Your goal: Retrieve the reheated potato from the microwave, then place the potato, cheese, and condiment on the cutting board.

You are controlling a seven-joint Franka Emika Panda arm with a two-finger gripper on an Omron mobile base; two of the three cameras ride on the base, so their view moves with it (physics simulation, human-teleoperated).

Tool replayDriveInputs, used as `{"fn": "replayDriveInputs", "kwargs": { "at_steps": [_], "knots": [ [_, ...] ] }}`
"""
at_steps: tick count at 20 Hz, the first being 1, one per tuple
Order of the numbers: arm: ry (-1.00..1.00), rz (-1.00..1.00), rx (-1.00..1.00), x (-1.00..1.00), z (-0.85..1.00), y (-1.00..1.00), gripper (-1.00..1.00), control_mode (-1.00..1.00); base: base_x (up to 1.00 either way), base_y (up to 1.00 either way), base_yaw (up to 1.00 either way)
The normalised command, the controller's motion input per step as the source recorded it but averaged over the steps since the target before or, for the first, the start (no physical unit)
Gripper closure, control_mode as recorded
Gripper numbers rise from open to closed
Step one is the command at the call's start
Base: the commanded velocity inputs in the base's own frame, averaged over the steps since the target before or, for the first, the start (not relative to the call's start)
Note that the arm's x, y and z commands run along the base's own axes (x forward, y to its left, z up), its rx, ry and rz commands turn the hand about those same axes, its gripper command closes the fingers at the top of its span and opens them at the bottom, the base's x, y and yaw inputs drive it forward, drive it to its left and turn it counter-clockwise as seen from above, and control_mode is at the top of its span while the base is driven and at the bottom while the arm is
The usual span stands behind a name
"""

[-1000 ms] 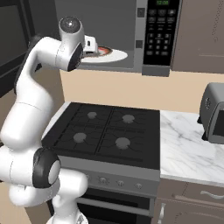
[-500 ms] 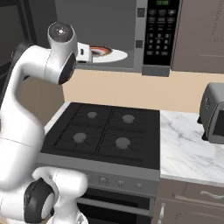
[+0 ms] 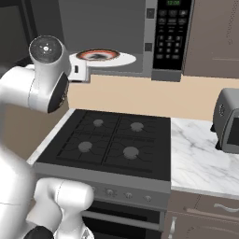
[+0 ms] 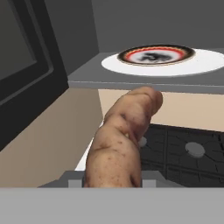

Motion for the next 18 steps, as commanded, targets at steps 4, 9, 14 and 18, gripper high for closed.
{"fn": "replayDriveInputs", "kwargs": {
  "at_steps": [4,9,14,18],
  "knots": [
    [0.00,0.00,0.00,-0.79,-0.11,-0.02,1.00,-1.00,0.00,0.00,0.00],
    [0.04,0.00,0.00,-0.51,-0.33,0.00,1.00,-1.00,0.00,0.00,0.00],
    [0.04,-0.01,0.00,-0.38,-0.34,0.00,1.00,-1.00,0.00,0.00,0.00],
    [0.05,-0.04,-0.03,-0.12,-0.44,0.00,1.00,-1.00,0.00,0.00,0.00]
  ]
}}
